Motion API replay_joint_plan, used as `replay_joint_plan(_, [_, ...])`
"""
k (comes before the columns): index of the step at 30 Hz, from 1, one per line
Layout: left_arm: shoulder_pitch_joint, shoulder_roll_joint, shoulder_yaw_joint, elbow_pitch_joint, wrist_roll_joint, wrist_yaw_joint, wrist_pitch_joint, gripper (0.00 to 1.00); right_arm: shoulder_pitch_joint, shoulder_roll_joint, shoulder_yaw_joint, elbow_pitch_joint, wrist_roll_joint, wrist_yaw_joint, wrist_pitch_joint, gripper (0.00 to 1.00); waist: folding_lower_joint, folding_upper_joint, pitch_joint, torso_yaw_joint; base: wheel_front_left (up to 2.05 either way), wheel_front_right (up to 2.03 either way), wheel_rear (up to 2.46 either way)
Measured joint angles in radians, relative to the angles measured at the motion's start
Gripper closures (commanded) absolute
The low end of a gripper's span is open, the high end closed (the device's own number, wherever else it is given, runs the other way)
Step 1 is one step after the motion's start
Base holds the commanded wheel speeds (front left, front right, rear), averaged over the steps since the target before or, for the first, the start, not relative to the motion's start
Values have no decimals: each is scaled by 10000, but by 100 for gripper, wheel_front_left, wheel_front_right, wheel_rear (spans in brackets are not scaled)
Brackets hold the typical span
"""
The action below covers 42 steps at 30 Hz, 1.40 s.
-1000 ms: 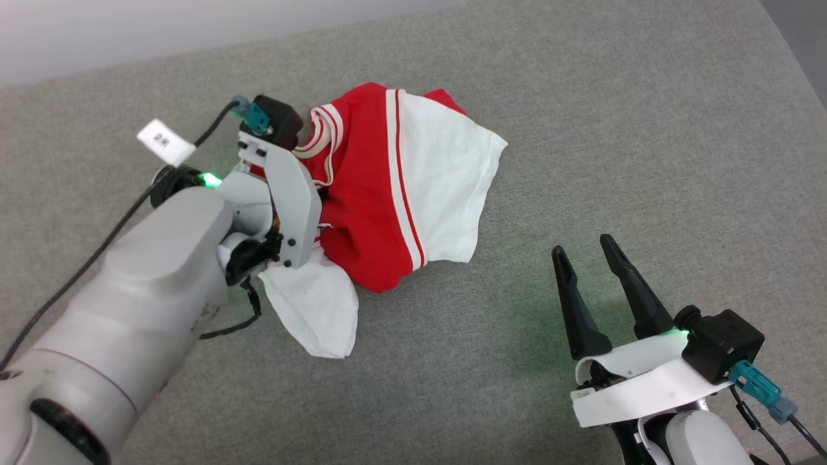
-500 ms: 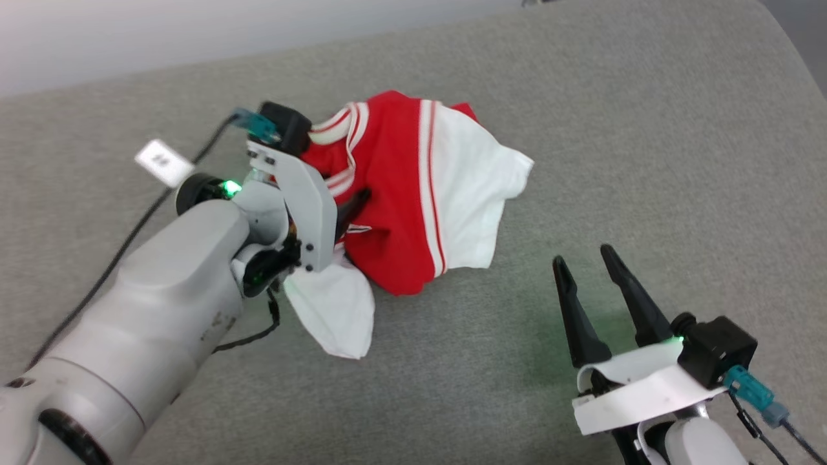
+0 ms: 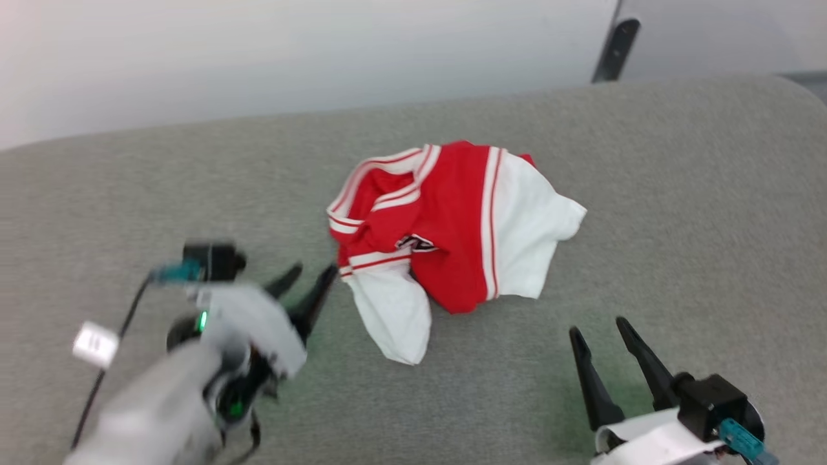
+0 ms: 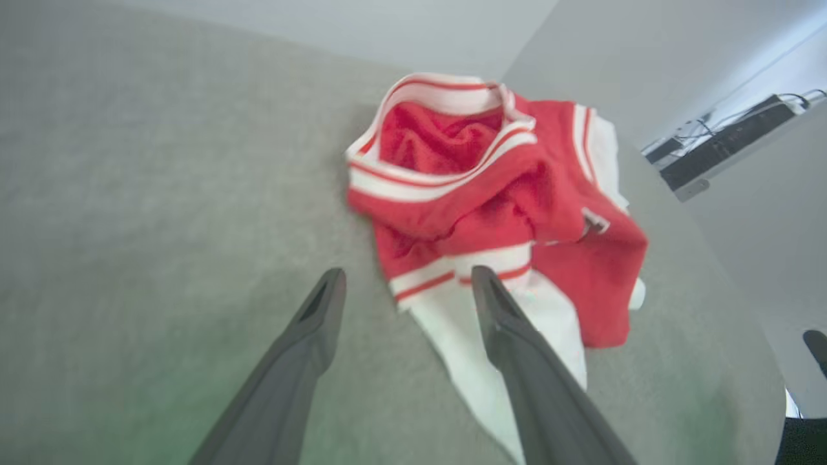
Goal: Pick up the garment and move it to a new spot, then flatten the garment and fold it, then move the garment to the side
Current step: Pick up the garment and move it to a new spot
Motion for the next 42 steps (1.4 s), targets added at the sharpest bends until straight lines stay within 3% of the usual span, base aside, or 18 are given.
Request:
replay_joint_plan(6, [2158,242,878,-585,-1080,56,-830,0,650,-276,-502,-35,-102,0,182,0,0,0,-565,533,0,0,0])
replay_joint_plan(12, [4174,583,2477,-1622,-907,470,-966,0,1421,-374,-1189,-410,-167,0,454,0,0,0,-1064,893,0,0,0])
replay_joint_plan(20, [6480,581,4805,-3457,2140,1429,-989,0,1915,-579,-1776,-957,-209,0,798,0,-1,0,-1493,1040,0,0,0])
replay_joint_plan(26, [7955,71,6623,-4782,4753,1595,-989,0,2020,-616,-2174,-1189,-105,0,869,0,0,0,-1667,904,0,0,0])
replay_joint_plan(35, [9124,-1337,8949,-6328,8738,1402,-989,0,1861,-646,-2382,-1547,100,0,995,0,0,0,-1686,810,0,0,0])
replay_joint_plan(42, [9471,-2514,10280,-7298,10757,930,-989,0,1769,-581,-2339,-1764,228,0,1070,0,0,0,-1629,807,0,0,0])
